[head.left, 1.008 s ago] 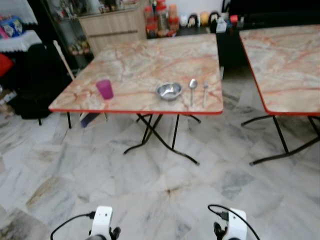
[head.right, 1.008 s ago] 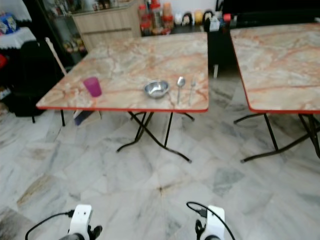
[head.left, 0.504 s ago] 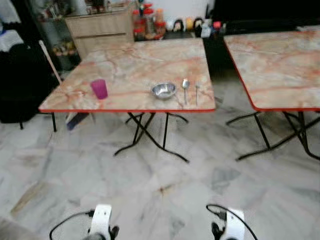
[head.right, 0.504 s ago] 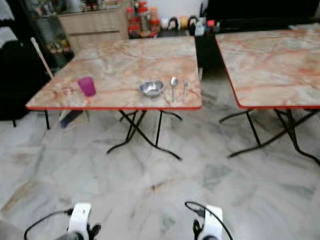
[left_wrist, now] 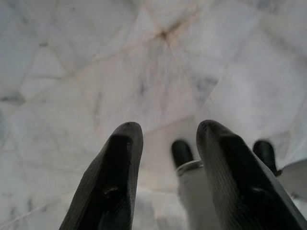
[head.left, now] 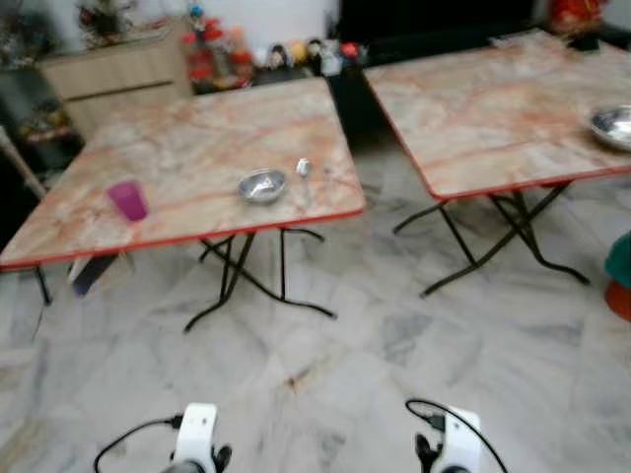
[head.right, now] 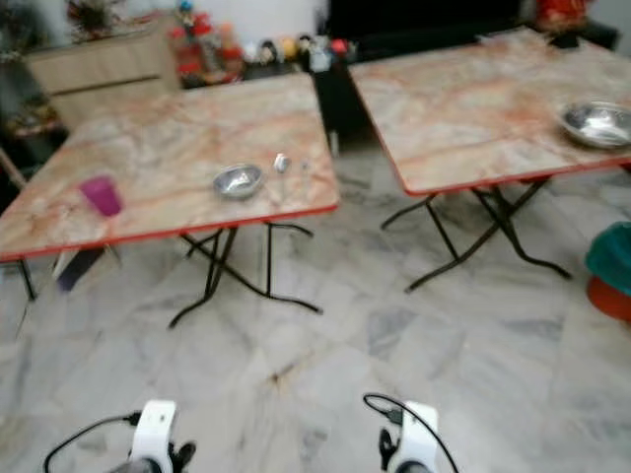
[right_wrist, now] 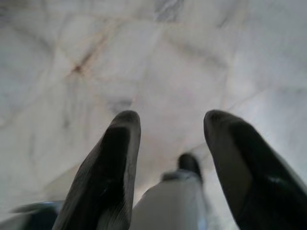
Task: Setting the table
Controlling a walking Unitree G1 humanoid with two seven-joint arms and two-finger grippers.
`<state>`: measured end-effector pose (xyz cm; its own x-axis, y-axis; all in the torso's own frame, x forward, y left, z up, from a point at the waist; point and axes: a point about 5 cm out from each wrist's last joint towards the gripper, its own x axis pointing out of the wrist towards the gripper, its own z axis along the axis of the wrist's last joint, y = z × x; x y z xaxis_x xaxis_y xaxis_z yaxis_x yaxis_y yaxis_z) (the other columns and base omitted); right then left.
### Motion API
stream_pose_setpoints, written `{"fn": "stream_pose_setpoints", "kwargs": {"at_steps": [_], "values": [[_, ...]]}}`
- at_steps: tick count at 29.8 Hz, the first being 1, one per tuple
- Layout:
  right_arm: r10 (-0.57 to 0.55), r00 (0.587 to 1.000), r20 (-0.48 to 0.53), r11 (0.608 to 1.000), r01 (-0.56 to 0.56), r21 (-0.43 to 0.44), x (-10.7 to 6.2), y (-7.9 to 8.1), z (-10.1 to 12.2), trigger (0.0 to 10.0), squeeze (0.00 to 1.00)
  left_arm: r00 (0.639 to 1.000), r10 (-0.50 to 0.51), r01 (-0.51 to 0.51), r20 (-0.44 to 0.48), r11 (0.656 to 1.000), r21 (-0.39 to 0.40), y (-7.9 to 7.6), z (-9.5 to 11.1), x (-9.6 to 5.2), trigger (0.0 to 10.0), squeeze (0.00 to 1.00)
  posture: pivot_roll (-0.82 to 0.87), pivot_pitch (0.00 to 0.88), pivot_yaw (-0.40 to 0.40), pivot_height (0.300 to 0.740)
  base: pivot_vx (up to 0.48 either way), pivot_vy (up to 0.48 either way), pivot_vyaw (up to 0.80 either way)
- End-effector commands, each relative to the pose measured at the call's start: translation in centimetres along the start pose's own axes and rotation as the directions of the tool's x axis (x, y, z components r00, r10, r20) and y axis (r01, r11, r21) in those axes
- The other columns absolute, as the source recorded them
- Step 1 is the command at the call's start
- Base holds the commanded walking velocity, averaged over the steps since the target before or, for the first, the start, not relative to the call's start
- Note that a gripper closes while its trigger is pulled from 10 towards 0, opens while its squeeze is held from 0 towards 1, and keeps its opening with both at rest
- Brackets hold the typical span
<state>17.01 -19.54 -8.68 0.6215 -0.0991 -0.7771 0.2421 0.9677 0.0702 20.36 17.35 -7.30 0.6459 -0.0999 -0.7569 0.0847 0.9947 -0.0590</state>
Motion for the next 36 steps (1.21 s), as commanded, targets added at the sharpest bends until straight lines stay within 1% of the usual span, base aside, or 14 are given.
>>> {"fn": "stream_pose_setpoints", "kwargs": {"at_steps": [1,8,18,21,26,36], "values": [[0.042,0.999,0.018,0.999,-0.042,0.001,0.25,1.67,0.58,10.0,0.0,0.999,0.039,-0.039,-0.023,0.999,0.008,1.41,-0.77,-0.43,10.0,0.0,0.03,0.006,0.118,0.74,0.364,0.0,0.0],[0.042,0.999,0.026,0.999,-0.043,0.015,0.27,1.68,0.7,10.0,0.0,0.999,0.038,-0.038,-0.02,0.999,0.004,1.33,-0.69,-0.4,10.0,0.0,0.02,0.011,0.115,0.74,0.364,0.0,0.0],[0.043,0.998,0.034,0.999,-0.043,-0.021,0.31,1.19,1.06,10.0,0.0,0.999,0.047,-0.048,-0.024,0.998,-0.028,0.97,-1.09,-0.41,10.0,0.0,0.03,0.027,0.094,0.74,0.364,0.0,0.0],[0.04,0.999,0.033,0.999,-0.04,-0.002,0.31,1.11,1.07,10.0,0.0,0.998,0.055,-0.056,-0.027,0.998,-0.042,1.03,-1.29,-0.47,10.0,0.0,0.03,0.03,0.089,0.74,0.365,0.0,0.0],[0.043,0.998,0.034,0.999,-0.043,-0.004,0.34,1.08,1.18,10.0,0.0,0.998,0.061,-0.062,-0.03,0.997,-0.049,1.08,-1.42,-0.51,10.0,0.0,0.03,0.027,0.086,0.74,0.366,0.0,0.0],[0.052,0.998,0.035,0.998,-0.05,-0.046,0.43,1.23,1.51,10.0,0.0,0.996,0.076,-0.078,-0.037,0.995,-0.065,1.35,-1.62,-0.6,10.0,0.0,0.03,0.018,0.077,0.74,0.365,0.0,0.0]]}}
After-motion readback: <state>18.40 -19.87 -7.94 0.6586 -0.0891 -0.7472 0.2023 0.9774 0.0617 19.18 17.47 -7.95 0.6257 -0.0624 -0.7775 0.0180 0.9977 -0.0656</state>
